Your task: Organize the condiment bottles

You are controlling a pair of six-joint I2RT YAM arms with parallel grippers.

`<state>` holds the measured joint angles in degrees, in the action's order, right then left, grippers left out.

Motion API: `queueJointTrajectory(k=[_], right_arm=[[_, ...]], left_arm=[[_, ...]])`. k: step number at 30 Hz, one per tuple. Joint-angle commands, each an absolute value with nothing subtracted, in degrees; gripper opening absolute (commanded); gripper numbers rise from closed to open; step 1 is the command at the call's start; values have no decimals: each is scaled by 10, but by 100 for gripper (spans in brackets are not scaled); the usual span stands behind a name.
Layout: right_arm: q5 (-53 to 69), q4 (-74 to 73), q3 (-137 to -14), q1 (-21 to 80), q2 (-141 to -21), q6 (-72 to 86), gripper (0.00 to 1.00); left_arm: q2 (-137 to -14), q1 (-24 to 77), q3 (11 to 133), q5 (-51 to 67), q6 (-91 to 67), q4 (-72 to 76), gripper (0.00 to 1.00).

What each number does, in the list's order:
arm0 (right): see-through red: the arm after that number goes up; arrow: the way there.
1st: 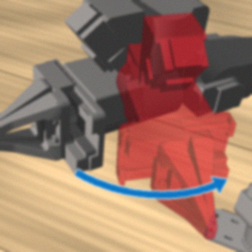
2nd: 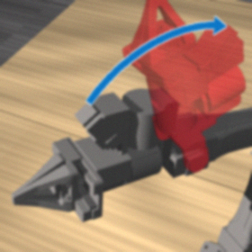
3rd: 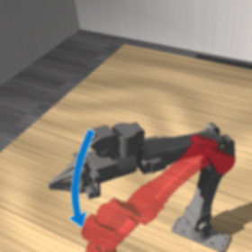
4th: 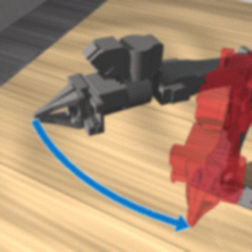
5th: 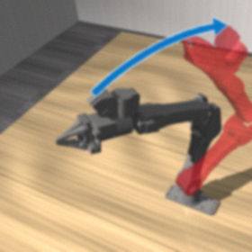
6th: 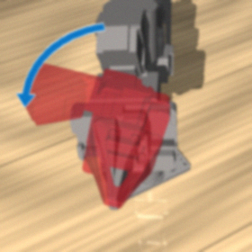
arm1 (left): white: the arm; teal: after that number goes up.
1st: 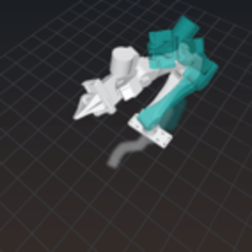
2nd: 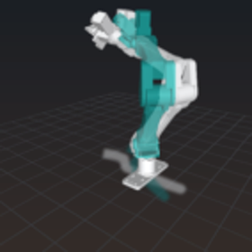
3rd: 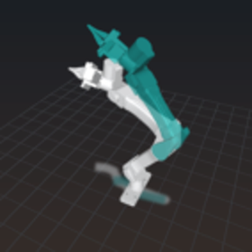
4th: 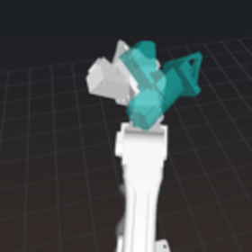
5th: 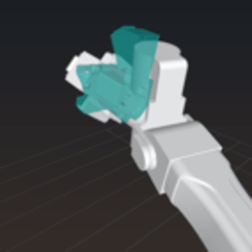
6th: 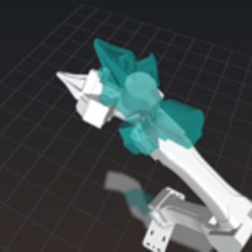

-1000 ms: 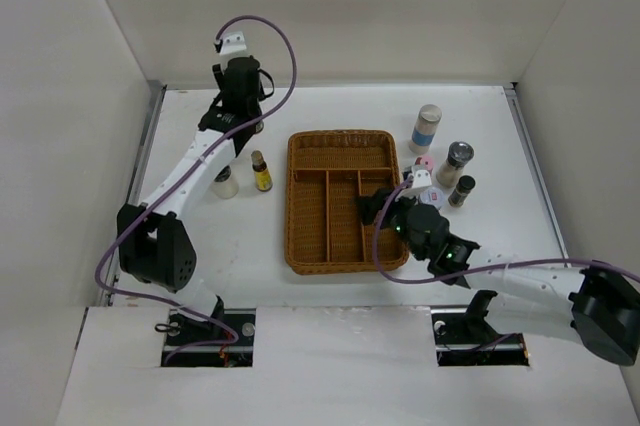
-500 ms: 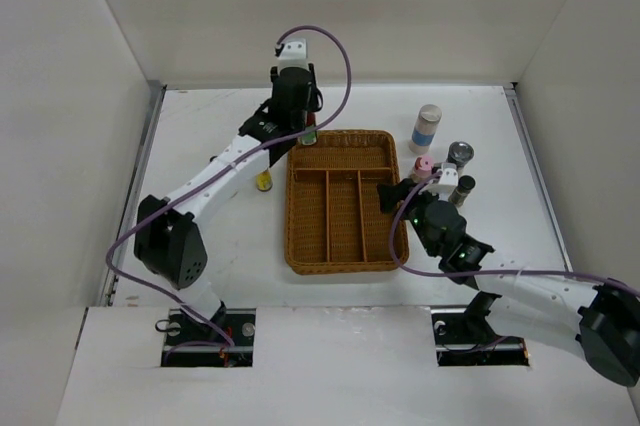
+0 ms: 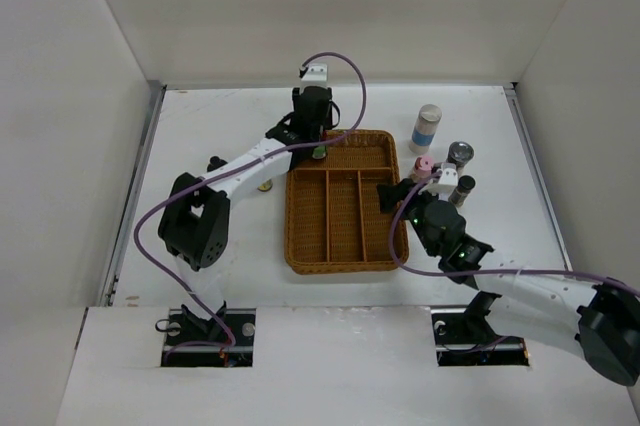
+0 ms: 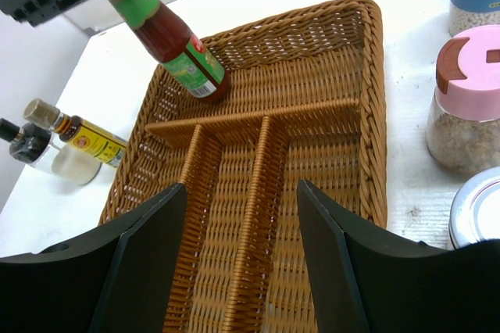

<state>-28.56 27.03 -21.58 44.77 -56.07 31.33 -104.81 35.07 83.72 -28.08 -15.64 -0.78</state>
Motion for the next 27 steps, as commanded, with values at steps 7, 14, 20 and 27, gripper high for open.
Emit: queueJointTrajectory(k=[7, 14, 20, 27], right_arm=[[-280, 279, -224, 443, -569, 318, 65], [-280, 283, -220, 436, -569, 321, 65], [-280, 280, -221, 436, -568, 323, 65], [-280, 276, -222, 435, -569, 323, 65]], left_arm=[[-1004, 356, 790, -303, -173, 100, 19], [-990, 357, 771, -314, -168, 111, 31], [-985, 359, 766, -310, -165, 119, 69], [-952, 365, 766, -316, -156, 121, 79]])
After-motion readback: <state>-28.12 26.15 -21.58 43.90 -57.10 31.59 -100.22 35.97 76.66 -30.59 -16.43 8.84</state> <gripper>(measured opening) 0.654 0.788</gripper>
